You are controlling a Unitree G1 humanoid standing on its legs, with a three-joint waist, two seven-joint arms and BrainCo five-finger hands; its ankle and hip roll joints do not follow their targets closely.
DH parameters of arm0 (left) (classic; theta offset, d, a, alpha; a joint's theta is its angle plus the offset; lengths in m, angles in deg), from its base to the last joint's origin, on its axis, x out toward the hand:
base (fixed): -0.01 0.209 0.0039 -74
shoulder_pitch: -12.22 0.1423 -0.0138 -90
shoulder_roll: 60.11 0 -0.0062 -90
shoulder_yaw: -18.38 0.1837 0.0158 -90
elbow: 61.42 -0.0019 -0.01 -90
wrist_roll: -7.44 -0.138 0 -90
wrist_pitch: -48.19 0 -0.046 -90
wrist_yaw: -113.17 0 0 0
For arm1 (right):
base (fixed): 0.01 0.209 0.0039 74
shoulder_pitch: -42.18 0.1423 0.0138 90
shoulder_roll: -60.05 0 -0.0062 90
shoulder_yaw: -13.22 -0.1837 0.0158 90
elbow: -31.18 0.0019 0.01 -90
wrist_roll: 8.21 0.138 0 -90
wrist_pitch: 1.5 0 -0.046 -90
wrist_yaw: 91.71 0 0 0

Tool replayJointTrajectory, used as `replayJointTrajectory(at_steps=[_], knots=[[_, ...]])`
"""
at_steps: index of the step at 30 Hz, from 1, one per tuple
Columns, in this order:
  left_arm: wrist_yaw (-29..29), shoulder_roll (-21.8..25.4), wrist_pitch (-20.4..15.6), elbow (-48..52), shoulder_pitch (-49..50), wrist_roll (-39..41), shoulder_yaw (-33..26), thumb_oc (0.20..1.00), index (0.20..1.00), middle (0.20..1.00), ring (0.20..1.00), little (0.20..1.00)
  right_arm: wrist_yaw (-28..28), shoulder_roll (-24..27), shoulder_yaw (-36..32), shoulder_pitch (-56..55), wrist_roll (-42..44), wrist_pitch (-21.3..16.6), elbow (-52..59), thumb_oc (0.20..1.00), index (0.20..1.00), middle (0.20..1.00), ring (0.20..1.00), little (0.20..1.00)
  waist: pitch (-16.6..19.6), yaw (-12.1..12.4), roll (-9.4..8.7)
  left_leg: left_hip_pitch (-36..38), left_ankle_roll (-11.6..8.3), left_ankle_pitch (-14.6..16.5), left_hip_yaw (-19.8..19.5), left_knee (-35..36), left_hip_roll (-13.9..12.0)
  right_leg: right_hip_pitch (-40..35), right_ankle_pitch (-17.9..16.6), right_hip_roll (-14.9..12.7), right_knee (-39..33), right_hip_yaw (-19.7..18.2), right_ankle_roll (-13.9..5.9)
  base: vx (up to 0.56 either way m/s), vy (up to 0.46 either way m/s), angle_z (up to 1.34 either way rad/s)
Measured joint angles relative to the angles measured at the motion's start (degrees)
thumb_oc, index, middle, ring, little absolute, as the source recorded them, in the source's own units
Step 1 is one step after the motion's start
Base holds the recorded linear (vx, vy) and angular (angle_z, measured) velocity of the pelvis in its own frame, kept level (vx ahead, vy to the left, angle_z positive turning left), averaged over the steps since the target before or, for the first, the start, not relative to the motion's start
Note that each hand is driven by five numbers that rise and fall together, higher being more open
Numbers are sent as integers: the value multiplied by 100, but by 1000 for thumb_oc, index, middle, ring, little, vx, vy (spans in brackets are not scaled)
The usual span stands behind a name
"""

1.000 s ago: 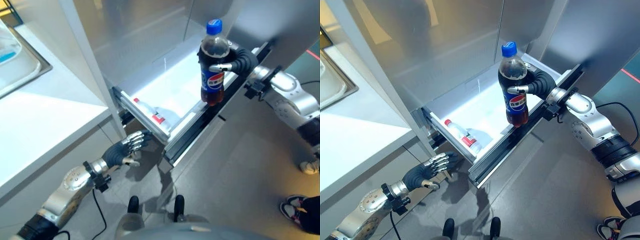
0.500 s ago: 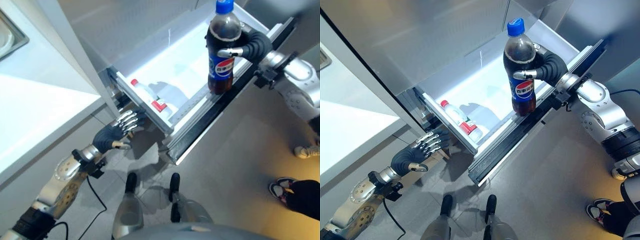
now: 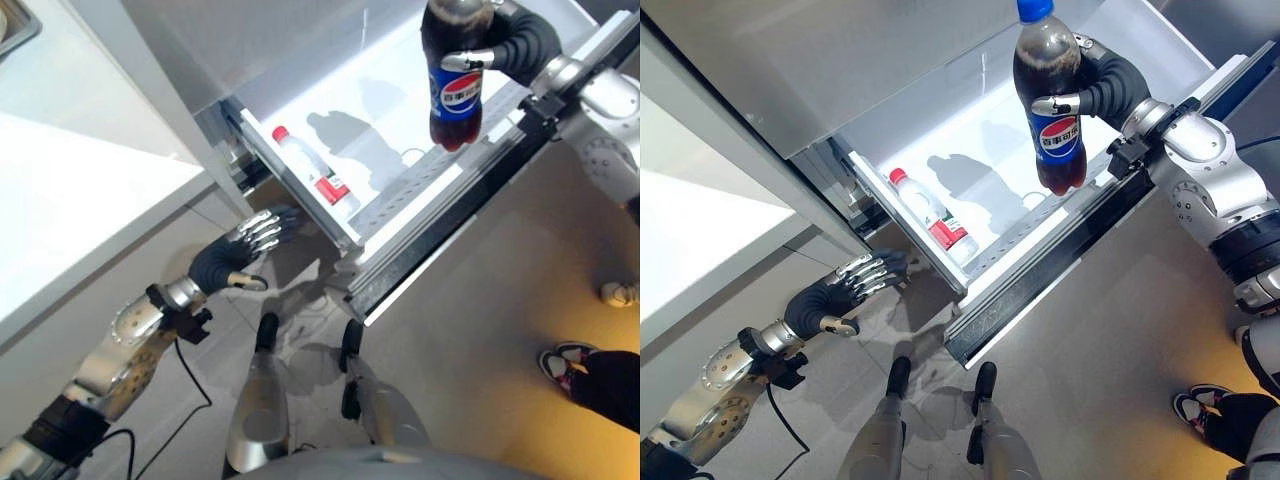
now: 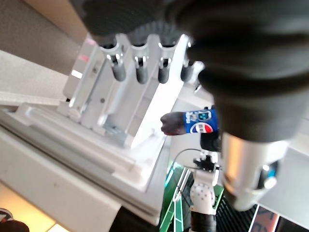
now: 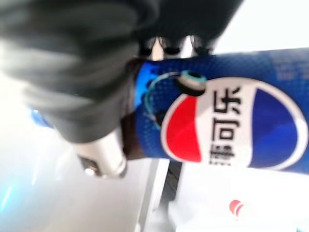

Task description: Take the drinks into the refrigerator

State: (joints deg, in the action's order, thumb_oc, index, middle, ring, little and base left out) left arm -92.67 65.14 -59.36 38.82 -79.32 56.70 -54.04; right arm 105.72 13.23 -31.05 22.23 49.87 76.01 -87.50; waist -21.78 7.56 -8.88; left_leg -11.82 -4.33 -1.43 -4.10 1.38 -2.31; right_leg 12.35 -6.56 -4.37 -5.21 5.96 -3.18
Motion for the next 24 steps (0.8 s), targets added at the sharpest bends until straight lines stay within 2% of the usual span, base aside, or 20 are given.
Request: replayJointTrajectory(at_steps=[7,14,17,24], knots=[[64,38,-39,-6,-189,1,134,1000,1000,1000,1000,1000,-92,-125,7,61,-115,0,-132,200,200,200,200,200,-207,13,8,-198,-8,-5,-77,-79,2,134,-22,1,0,70,20,-18,-3,4],[160,61,-80,-6,-266,-1,189,1000,1000,1000,1000,1000,-220,-597,122,186,-258,0,-758,200,200,200,200,200,-250,30,9,-297,-12,-7,-71,-114,0,223,-43,5,0,68,30,-10,-1,0],[223,66,-84,-6,-328,-6,300,1000,1000,1000,1000,1000,-295,-776,194,194,-591,0,-1121,200,200,200,200,200,-256,136,13,-335,-13,-7,-73,-115,1,259,-44,3,0,70,28,-26,2,1],[340,155,-175,-14,-482,-37,500,1000,1000,1000,1000,1000,-585,-1361,170,832,-1662,137,-2319,200,200,200,200,200,-385,148,-28,-453,-18,-10,-76,-215,19,330,-122,-9,0,84,26,-13,2,0]])
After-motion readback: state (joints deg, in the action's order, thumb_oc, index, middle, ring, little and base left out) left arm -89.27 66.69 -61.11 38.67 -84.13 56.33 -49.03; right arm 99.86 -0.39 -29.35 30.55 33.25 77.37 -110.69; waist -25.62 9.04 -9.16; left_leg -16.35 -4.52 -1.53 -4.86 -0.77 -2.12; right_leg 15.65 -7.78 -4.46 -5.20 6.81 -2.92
